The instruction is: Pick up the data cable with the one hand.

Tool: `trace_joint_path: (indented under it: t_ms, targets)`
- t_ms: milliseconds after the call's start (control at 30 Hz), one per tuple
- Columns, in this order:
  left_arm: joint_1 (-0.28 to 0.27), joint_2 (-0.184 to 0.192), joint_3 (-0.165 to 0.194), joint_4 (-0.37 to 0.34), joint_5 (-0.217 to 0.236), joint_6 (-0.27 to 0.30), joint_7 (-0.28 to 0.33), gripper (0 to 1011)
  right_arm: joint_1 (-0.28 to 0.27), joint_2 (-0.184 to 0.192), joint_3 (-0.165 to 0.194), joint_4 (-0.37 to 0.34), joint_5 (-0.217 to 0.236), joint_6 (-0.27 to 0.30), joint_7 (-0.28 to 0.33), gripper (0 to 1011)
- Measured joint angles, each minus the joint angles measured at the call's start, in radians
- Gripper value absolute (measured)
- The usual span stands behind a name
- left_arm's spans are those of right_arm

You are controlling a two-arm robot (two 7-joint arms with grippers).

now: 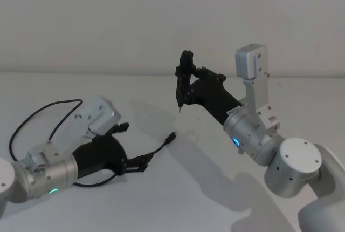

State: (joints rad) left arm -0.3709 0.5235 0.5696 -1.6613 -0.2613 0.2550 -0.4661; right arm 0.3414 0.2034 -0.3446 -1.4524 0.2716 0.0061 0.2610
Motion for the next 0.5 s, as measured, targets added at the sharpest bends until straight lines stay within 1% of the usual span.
trace_joint_path:
  t_ms: [100,200,333,500]
  targets:
    - [-0.009,0.031,0.012,-0.008,0.000,0.041,-0.042,1001,0.010,-0.007,0.000,0.006,-0.010,-0.006,-0.007,274]
    - [-0.018,0.056,0.026,-0.012,0.007,0.069,-0.071,1001,0.017,-0.013,0.001,0.011,-0.018,-0.013,-0.013,275]
    - [-0.029,0.078,0.043,-0.013,0.022,0.095,-0.097,1001,0.023,-0.019,0.003,0.015,-0.027,-0.020,-0.017,274]
    - [-0.041,0.089,0.058,-0.002,0.042,0.110,-0.117,1001,0.027,-0.025,0.006,0.019,-0.035,-0.025,-0.020,274]
